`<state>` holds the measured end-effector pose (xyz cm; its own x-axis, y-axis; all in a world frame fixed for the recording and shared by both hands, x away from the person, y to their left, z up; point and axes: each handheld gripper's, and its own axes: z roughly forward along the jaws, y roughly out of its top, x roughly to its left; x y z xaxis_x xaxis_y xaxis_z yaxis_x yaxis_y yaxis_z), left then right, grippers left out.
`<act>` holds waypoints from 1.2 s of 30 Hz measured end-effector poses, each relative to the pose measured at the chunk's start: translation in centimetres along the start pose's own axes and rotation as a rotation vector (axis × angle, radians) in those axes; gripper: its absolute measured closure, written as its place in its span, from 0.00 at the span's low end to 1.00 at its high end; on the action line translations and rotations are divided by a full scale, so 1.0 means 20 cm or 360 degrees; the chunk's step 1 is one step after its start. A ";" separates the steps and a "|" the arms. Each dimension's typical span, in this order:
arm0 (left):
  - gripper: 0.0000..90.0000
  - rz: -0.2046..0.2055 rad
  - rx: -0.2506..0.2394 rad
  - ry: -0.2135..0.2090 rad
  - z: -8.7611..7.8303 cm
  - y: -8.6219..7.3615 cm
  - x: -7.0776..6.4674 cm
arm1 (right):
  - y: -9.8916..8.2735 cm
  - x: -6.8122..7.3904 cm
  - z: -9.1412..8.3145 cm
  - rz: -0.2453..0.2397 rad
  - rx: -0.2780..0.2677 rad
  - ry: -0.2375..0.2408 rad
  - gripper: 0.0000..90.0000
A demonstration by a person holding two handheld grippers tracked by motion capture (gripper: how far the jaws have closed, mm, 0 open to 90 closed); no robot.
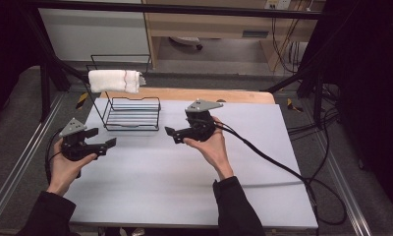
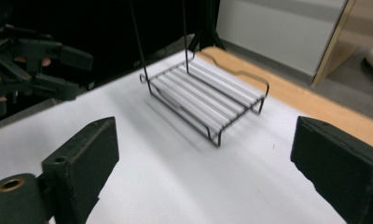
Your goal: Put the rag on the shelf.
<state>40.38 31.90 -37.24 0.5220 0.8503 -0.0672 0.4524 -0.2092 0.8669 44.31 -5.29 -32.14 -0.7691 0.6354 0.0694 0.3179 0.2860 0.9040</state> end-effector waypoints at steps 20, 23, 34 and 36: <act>0.08 0.0051 0.0148 -0.0117 0.10 -0.27 -0.13 | -0.56 -0.24 -0.26 0.0129 0.0181 -0.0041 0.03; 0.08 0.0066 0.0145 -0.0136 0.10 -0.28 -0.14 | -0.63 -0.27 -0.32 0.0170 0.0182 -0.0055 0.03; 0.09 0.0119 0.0158 -0.0162 0.12 -0.30 -0.17 | -0.83 -0.38 -0.54 0.0282 0.0216 -0.0113 0.02; 0.09 0.0127 0.0159 -0.0168 0.12 -0.31 -0.17 | -0.86 -0.39 -0.57 0.0290 0.0214 -0.0115 0.02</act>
<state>37.50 29.06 -43.50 0.6299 0.7746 -0.0564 0.4735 -0.3254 0.8185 38.56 -23.37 -43.35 -0.6522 0.7334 0.1914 0.5225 0.2520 0.8145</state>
